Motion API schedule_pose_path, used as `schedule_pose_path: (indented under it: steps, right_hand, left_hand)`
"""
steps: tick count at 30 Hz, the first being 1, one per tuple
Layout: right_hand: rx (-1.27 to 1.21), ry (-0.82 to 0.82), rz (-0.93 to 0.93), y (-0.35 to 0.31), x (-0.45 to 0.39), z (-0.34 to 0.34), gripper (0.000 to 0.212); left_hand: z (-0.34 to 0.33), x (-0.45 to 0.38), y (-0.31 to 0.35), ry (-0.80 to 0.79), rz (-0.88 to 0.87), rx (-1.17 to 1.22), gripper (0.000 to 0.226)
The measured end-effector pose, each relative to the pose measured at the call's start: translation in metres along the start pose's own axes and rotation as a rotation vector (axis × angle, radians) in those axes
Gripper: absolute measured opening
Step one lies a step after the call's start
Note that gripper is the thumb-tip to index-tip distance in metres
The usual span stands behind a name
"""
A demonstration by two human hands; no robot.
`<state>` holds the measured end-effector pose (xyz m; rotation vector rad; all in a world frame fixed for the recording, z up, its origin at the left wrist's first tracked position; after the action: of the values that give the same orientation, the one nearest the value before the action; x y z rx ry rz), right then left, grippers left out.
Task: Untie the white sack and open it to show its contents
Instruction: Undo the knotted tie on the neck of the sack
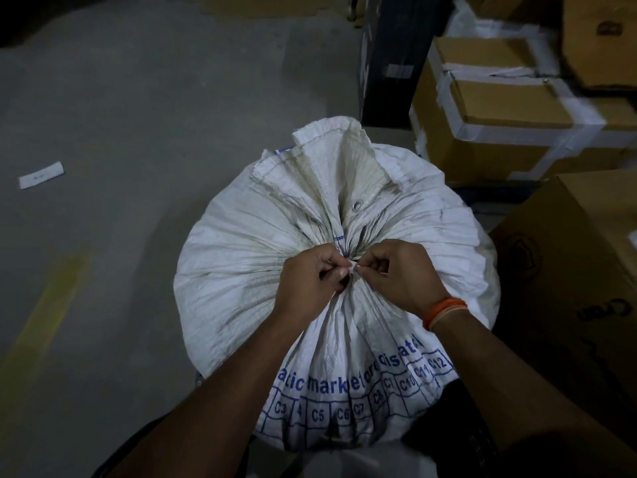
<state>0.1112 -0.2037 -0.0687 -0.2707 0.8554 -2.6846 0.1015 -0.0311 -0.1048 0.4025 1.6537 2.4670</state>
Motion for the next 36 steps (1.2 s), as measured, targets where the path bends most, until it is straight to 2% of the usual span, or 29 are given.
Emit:
schedule_pose_path:
  steps: [4,11,16,21,24,31,36]
  right_hand:
    - [-0.049,-0.045,-0.026,0.012,0.008,0.016,0.006]
    - [0.016,0.025,0.011,-0.006,-0.001,-0.001,0.006]
    - [-0.014,-0.068,-0.024,0.007,0.004,0.013,0.004]
    - [0.035,0.016,-0.034,0.006,0.005,0.012,0.005]
    - [0.031,0.018,0.000,-0.004,0.001,0.000,0.004]
    - [-0.006,0.028,-0.052,0.013,0.007,0.018,0.007]
    - [-0.022,0.030,-0.025,0.007,0.001,0.008,0.008]
  left_hand:
    - [0.000,0.000,0.000,0.002,0.026,0.035,0.013]
    - [0.000,0.002,0.000,0.030,0.032,-0.001,0.014]
    - [0.001,0.003,-0.002,0.012,0.057,0.044,0.016]
    - [0.000,0.003,0.001,0.032,0.041,0.056,0.023]
    - [0.001,0.004,0.002,0.040,0.041,0.040,0.021]
    - [0.001,0.005,0.002,0.015,0.052,0.099,0.018]
    - [0.009,0.010,0.007,0.081,0.056,0.099,0.014]
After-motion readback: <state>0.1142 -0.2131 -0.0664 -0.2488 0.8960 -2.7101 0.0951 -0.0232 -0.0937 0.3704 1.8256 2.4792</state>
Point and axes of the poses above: each hand's wrist, its own x-axis away from the middle knuckle, its own z-axis out of the back of the hand, y = z × x, the point moved 5 cm from there along -x, towards the middle knuckle, and after that the axes turned 11 degrees about -y, right-handed, at the moved point
